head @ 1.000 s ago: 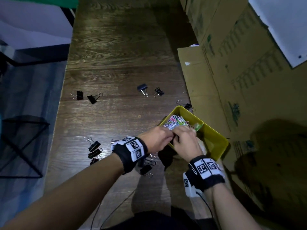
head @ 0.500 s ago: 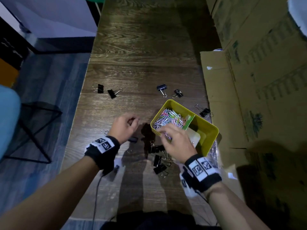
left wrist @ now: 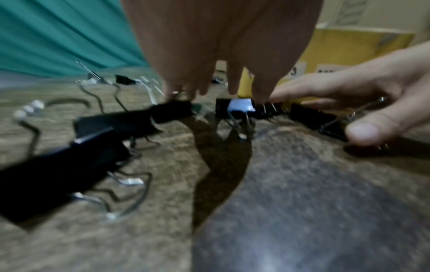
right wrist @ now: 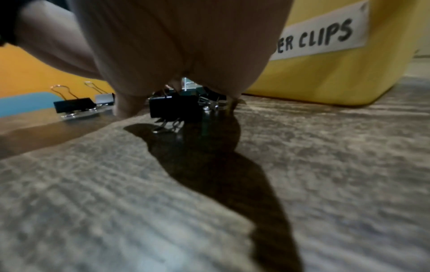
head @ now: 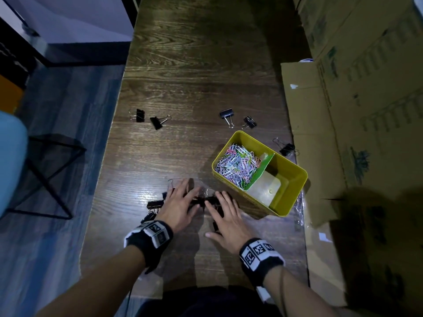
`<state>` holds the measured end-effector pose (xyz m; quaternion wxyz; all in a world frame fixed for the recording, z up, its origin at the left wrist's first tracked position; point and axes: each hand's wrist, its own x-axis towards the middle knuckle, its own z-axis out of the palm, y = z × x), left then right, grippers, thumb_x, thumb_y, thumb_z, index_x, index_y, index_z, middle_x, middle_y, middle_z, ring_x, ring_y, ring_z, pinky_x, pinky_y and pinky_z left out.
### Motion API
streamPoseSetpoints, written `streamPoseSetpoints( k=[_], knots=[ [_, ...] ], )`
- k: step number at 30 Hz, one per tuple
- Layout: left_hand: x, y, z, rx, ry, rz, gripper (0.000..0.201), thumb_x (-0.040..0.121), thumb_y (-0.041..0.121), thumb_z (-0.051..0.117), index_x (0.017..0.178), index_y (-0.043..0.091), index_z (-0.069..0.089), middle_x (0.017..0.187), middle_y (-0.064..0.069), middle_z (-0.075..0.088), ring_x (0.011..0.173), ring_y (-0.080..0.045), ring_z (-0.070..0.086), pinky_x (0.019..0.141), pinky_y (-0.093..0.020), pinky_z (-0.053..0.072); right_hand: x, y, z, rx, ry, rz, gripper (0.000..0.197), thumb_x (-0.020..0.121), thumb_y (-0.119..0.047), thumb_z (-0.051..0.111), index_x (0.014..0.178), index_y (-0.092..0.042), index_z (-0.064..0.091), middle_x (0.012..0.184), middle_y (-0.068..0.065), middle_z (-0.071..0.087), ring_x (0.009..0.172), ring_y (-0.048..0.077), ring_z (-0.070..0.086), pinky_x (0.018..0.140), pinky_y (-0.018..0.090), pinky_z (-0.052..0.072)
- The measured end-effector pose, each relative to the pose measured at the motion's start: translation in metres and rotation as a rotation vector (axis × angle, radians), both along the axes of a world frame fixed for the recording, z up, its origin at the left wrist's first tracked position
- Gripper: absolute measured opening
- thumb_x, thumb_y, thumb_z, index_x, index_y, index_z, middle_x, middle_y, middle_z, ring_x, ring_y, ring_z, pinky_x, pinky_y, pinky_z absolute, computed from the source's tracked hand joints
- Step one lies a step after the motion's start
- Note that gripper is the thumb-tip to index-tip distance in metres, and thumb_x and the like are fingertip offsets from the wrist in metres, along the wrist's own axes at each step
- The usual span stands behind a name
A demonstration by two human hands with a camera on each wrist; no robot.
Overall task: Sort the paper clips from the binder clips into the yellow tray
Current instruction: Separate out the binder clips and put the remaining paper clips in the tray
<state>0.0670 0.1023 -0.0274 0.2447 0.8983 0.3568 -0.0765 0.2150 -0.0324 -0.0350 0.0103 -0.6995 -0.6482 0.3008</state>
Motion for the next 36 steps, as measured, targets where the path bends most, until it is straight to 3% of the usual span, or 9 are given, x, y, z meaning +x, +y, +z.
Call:
streamPoseSetpoints(
  k=[3, 6, 11, 17, 25, 27, 31, 33, 36],
  knots=[
    [-0.016, 0.02, 0.014, 0.111, -0.198, 0.159, 0.04, 0.086, 0.037, 0.053, 0.124, 0.025, 0.05, 0.134, -0.012, 0.046, 0.117, -0.031, 0.05, 0.096, -0.048, 0.045, 0.006, 0.002, 0.01, 0.009, 0.093, -0.146, 0.085, 0.085, -0.061, 0.049, 0.15, -0.032, 0.003, 0.158, 0.002, -0.011, 0.143, 0.017, -0.021, 0.116, 0.046, 0.011],
    [-0.027, 0.042, 0.022, 0.13, 0.052, 0.346, 0.059, 0.08, 0.057, 0.055, 0.132, 0.033, 0.039, 0.133, -0.01, 0.04, 0.112, -0.03, 0.049, 0.086, -0.049, 0.05, 0.005, 0.009, 0.022, -0.008, 0.031, -0.257, 0.074, 0.087, -0.064, 0.042, 0.148, -0.035, 0.011, 0.157, 0.007, 0.007, 0.143, 0.028, 0.008, 0.114, 0.046, 0.021],
    [-0.009, 0.032, 0.019, -0.033, 0.168, 0.165, 0.072, 0.069, 0.059, 0.067, 0.132, 0.041, 0.037, 0.129, -0.006, 0.038, 0.112, -0.031, 0.045, 0.086, -0.043, 0.049, -0.009, 0.038, 0.031, -0.073, -0.103, -0.285, 0.064, 0.085, -0.059, 0.051, 0.14, -0.037, 0.027, 0.145, 0.014, 0.026, 0.129, 0.035, 0.031, 0.101, 0.047, 0.037],
    [0.001, 0.028, 0.003, -0.063, 0.148, 0.116, 0.039, 0.074, 0.04, 0.071, 0.109, 0.025, 0.062, 0.113, -0.008, 0.045, 0.104, -0.031, 0.046, 0.093, -0.042, 0.041, -0.015, 0.05, 0.031, -0.069, -0.083, -0.313, 0.04, 0.092, -0.041, 0.052, 0.124, -0.02, 0.045, 0.131, 0.012, 0.038, 0.122, 0.035, 0.03, 0.098, 0.045, 0.037],
    [-0.012, 0.041, 0.001, -0.264, -0.022, 0.143, 0.027, 0.071, 0.026, 0.078, 0.09, 0.018, 0.06, 0.1, 0.0, 0.044, 0.099, -0.022, 0.048, 0.092, -0.032, 0.04, -0.012, 0.054, 0.018, -0.087, 0.06, -0.322, 0.031, 0.093, -0.036, 0.052, 0.115, -0.015, 0.047, 0.129, 0.012, 0.038, 0.122, 0.036, 0.028, 0.101, 0.047, 0.031],
    [-0.012, 0.045, 0.004, -0.322, -0.065, 0.214, 0.028, 0.072, 0.023, 0.078, 0.085, 0.022, 0.053, 0.095, 0.0, 0.046, 0.09, -0.017, 0.049, 0.086, -0.028, 0.042, -0.011, 0.054, 0.014, -0.036, 0.101, -0.358, 0.025, 0.093, -0.034, 0.05, 0.109, -0.015, 0.048, 0.125, 0.01, 0.043, 0.119, 0.035, 0.032, 0.099, 0.044, 0.031],
    [-0.007, 0.053, 0.016, -0.56, -0.197, 0.432, 0.028, 0.078, 0.011, 0.073, 0.077, 0.016, 0.045, 0.059, 0.0, 0.051, 0.051, -0.011, 0.045, 0.047, -0.018, 0.036, -0.009, 0.055, 0.012, 0.02, 0.254, -0.447, 0.011, 0.093, -0.025, 0.05, 0.087, -0.02, 0.043, 0.111, 0.008, 0.048, 0.107, 0.03, 0.043, 0.094, 0.04, 0.034],
    [-0.005, 0.054, 0.022, -0.715, -0.31, 0.582, 0.028, 0.081, 0.003, 0.067, 0.077, 0.014, 0.042, 0.051, 0.002, 0.049, 0.039, -0.004, 0.043, 0.038, -0.014, 0.034, -0.01, 0.055, 0.015, 0.041, 0.351, -0.515, 0.012, 0.093, -0.022, 0.052, 0.086, -0.017, 0.043, 0.107, 0.009, 0.047, 0.101, 0.029, 0.048, 0.089, 0.04, 0.04],
    [-0.006, 0.055, 0.029, -0.803, -0.431, 0.787, 0.025, 0.083, 0.006, 0.065, 0.077, 0.019, 0.044, 0.068, 0.0, 0.056, 0.053, -0.004, 0.056, 0.043, -0.018, 0.042, -0.01, 0.058, 0.025, 0.132, 0.467, -0.558, 0.014, 0.092, -0.022, 0.056, 0.089, -0.01, 0.049, 0.102, 0.008, 0.046, 0.093, 0.023, 0.048, 0.082, 0.03, 0.037]
  ],
)
